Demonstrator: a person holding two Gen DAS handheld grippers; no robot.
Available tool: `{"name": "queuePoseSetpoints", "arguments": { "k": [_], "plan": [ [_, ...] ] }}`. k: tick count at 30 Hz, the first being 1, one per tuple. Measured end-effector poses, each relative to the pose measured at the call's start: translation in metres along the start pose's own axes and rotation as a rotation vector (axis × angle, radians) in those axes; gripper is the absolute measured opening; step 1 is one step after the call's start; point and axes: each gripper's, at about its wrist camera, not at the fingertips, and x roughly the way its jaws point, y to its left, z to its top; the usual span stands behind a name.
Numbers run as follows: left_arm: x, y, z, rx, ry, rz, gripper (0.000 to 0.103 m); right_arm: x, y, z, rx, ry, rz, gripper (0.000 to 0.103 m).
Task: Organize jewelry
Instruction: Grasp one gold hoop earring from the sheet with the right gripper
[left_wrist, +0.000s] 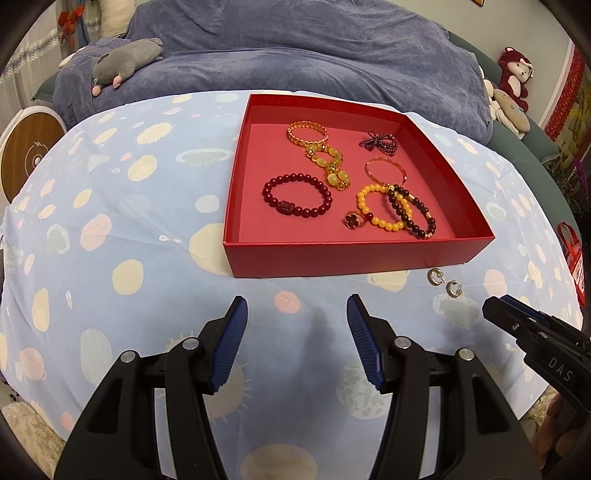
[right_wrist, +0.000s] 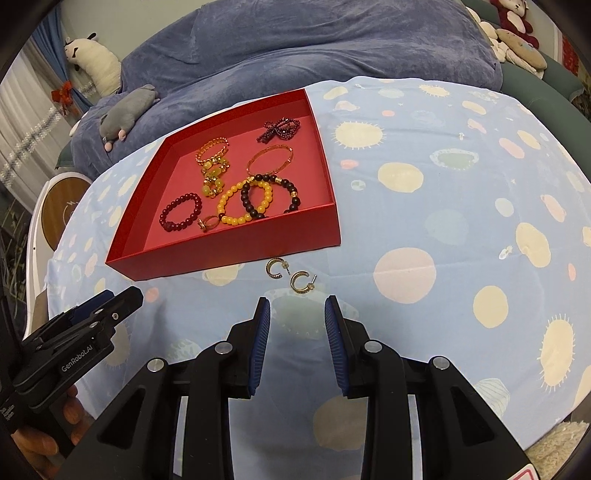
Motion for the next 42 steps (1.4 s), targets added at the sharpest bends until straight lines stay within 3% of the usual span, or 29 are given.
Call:
{"name": "queuePoseSetpoints", "arguments": {
  "k": [26,42],
  "plan": [
    [0.012,0.008,-0.019,-0.025,0.061,0.016,0.053,0.036,0.000,0.004,-0.013,0.047,-0.041,0.030],
    [0.017,0.007,-0.024,-0.029,0.078,0.007,0.053,0.048,0.012,0.010,-0.067,0.020,-0.086,0.028]
  ]
}}
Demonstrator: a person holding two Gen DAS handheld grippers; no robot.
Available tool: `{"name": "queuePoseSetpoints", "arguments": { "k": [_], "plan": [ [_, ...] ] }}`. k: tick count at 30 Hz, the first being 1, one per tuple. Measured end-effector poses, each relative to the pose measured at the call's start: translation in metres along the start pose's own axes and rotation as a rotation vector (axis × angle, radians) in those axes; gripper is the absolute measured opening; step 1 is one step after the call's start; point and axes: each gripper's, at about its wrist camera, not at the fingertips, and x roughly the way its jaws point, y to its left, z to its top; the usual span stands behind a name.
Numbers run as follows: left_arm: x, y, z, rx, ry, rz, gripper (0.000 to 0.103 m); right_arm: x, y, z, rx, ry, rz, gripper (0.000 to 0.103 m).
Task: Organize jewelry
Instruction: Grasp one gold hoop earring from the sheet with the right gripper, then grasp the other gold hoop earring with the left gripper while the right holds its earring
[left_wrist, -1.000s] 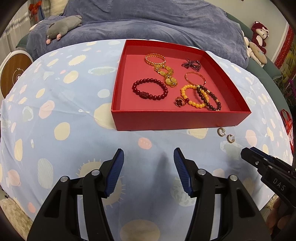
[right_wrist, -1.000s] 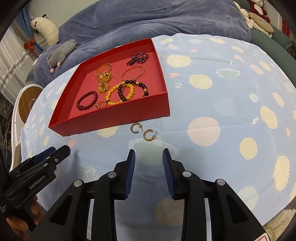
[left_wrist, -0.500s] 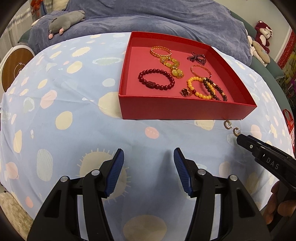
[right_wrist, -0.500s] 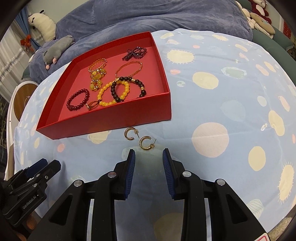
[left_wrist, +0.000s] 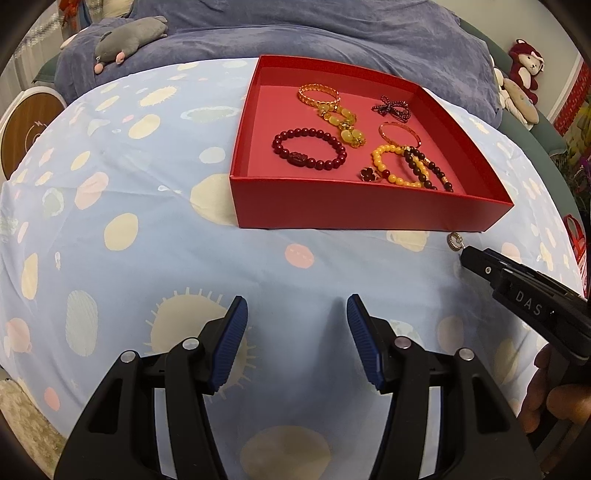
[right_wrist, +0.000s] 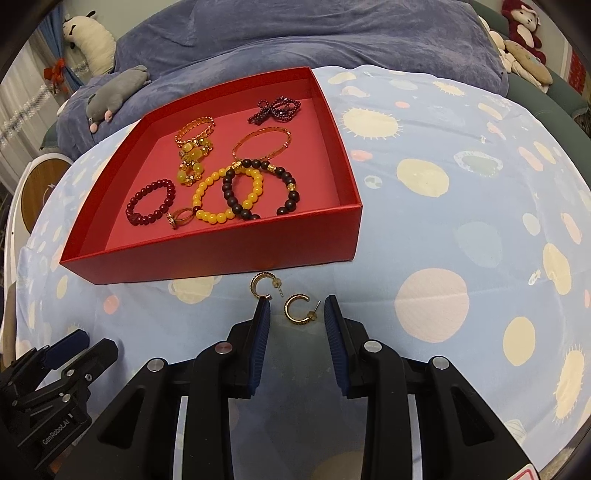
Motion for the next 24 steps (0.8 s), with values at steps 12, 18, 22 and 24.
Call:
{"name": "queuePoseSetpoints", "arguments": {
  "k": [12,18,22,24],
  "plan": [
    [0.001,-0.024,0.005,0.035,-0.002,-0.015,0.053,-0.016,-0.024,-0.015,0.060,0.022,-0.012,0.017],
    [0.010,-0.059,0.011,0.072,-0.007,-0.047,0.053,-0.034,-0.038,-0.027,0.073,0.026,-0.029,0.017],
    [0.017,-0.084,0.016,0.086,-0.016,-0.057,0.053,-0.041,-0.047,-0.026,0.087,0.020,-0.030,0.017],
    [0.021,-0.094,0.019,0.083,-0.015,-0.070,0.053,-0.043,-0.050,-0.026,0.091,0.018,-0.031,0.017]
  ]
}}
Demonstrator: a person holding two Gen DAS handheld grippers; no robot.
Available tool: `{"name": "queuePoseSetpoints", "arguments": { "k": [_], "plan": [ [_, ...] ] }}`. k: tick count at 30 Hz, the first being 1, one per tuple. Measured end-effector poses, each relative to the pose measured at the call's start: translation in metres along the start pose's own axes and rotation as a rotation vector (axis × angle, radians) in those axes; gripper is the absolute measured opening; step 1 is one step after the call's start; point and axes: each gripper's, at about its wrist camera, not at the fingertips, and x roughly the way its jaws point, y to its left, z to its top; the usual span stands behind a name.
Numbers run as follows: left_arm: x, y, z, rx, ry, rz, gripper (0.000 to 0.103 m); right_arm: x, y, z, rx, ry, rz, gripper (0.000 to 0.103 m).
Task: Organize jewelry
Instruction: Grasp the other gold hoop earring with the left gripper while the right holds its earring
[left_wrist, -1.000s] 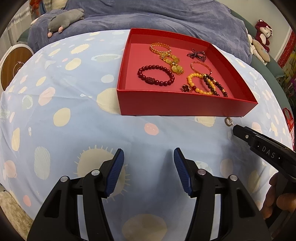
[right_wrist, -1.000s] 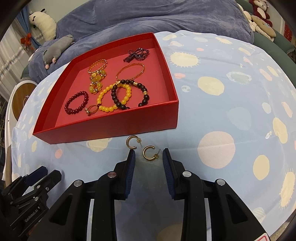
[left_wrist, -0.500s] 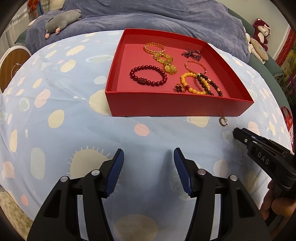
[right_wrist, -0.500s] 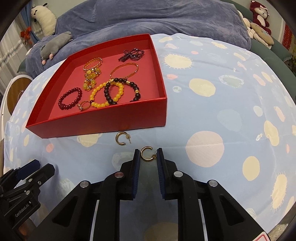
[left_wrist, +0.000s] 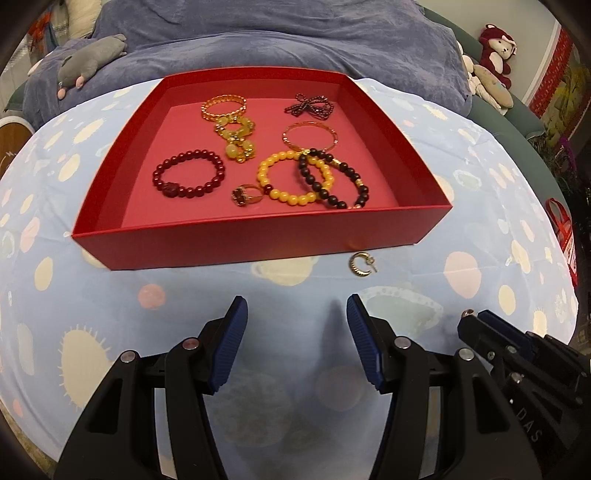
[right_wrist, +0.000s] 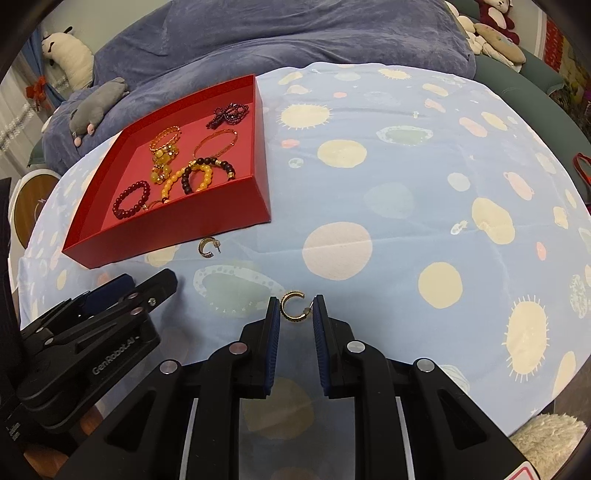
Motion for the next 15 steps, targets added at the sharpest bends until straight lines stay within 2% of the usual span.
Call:
{"name": "queuePoseSetpoints", "arguments": {
  "k": [5,11,15],
  "plan": [
    [0.012,-0.023,0.006,0.006,0.009,-0.001,0.053,0.001,-0.012,0.001,0.033,0.008,0.008,0.017],
    [0.022,-0.037,0.013,-0.016,-0.006,0.072,0.047,0.005,-0.020,0.012,0.045,0.010,0.040,0.017],
    [0.024,-0.037,0.018,-0.055,-0.018,0.104,0.037,0.012,-0.019,0.025,-0.023,0.014,0.037,0.017]
  ]
}}
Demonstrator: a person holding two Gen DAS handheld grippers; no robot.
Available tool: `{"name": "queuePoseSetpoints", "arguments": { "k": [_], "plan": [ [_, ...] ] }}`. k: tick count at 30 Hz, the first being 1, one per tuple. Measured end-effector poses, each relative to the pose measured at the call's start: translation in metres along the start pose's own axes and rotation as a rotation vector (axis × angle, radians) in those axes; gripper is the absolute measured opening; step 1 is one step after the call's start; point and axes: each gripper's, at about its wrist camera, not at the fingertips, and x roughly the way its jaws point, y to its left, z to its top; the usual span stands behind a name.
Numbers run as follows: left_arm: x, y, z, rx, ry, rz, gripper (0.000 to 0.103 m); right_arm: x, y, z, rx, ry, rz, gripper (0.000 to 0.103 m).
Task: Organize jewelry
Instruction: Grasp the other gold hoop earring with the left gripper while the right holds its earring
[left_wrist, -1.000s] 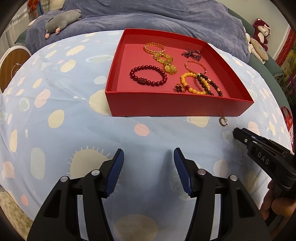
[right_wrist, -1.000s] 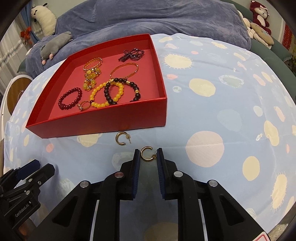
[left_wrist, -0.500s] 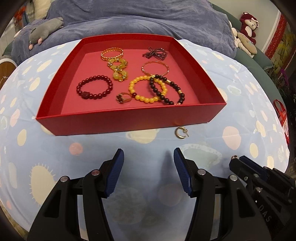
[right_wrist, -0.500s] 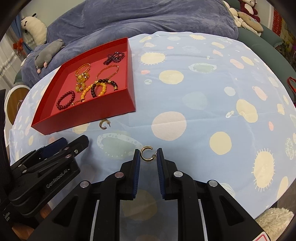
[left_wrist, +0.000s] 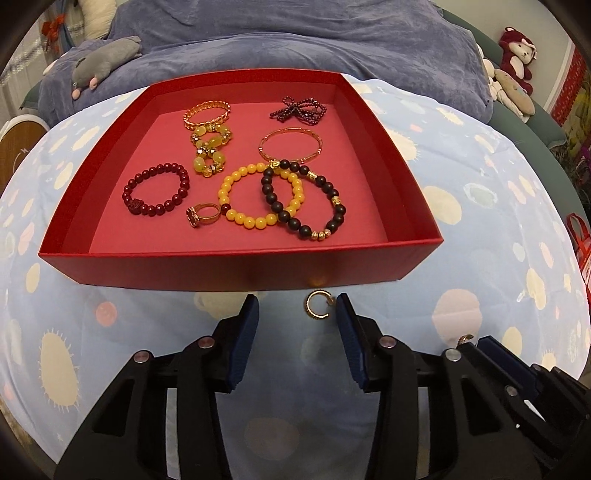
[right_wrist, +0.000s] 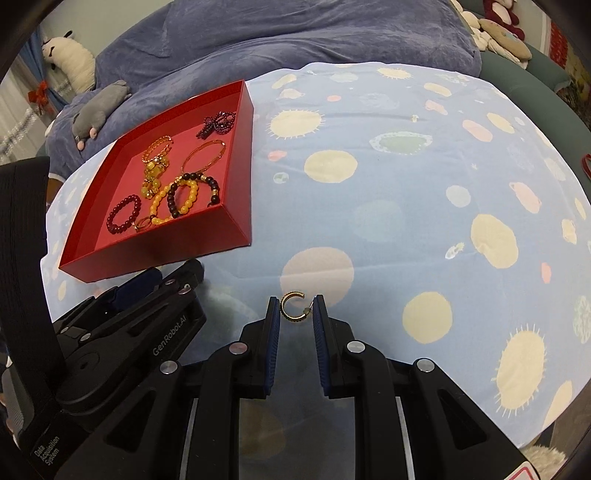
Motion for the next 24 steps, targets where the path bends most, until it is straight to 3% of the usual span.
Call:
{"name": "queuePoseSetpoints", "arguments": {
  "k": [4,6,24],
  "plan": [
    [0.001,-0.003,0.000,-0.026,-0.011,0.027,0.030,0.007,-0.004,0.014,-0.066,0.013,0.025,0.017],
    [0.000,-0.006,-0.002,-0.027,-0.017,0.018,0.015,0.009,-0.006,0.019,-0.090,0.014,0.035,0.017],
    [-0.013,0.017,-0.012,-0.047,0.004,-0.018,0.014,0.010,-0.003,0.016,-0.081,0.014,0.068,0.017]
  ]
}}
